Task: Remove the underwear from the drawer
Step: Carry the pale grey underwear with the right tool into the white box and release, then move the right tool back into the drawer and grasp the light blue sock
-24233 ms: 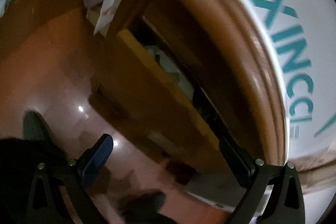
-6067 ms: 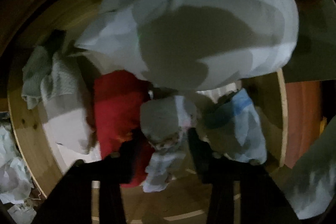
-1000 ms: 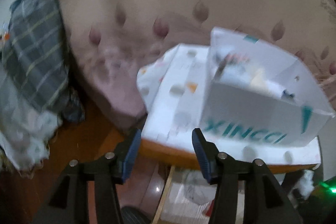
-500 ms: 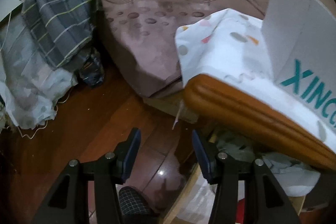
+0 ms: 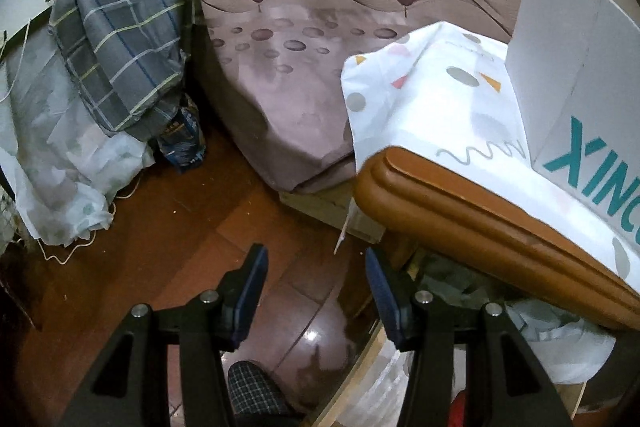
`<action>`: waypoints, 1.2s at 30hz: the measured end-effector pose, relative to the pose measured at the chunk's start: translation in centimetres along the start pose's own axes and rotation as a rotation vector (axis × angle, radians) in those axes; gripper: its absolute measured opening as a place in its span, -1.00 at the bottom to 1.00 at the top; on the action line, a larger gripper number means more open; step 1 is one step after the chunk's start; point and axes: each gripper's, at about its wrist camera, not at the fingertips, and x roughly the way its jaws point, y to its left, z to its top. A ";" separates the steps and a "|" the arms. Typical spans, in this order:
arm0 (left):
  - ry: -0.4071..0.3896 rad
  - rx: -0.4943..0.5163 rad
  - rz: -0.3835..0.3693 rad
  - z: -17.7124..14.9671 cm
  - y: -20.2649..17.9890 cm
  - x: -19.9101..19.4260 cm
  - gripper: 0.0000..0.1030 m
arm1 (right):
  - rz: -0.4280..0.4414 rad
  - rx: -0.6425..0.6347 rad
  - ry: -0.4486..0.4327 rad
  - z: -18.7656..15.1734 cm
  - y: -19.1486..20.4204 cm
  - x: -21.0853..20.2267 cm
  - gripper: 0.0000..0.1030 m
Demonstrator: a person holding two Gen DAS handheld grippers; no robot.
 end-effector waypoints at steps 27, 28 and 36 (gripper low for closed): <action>0.057 -0.054 -0.010 0.3 1.4 1.0 0.01 | -0.102 -0.222 0.275 -1.9 7.5 14.1 0.20; 0.060 -0.056 -0.013 0.3 1.4 1.0 0.01 | -0.096 -0.224 0.275 -1.9 7.5 14.1 0.21; 0.056 -0.039 -0.021 0.3 1.0 1.1 0.01 | -0.053 -0.302 0.144 -1.1 8.2 8.6 0.43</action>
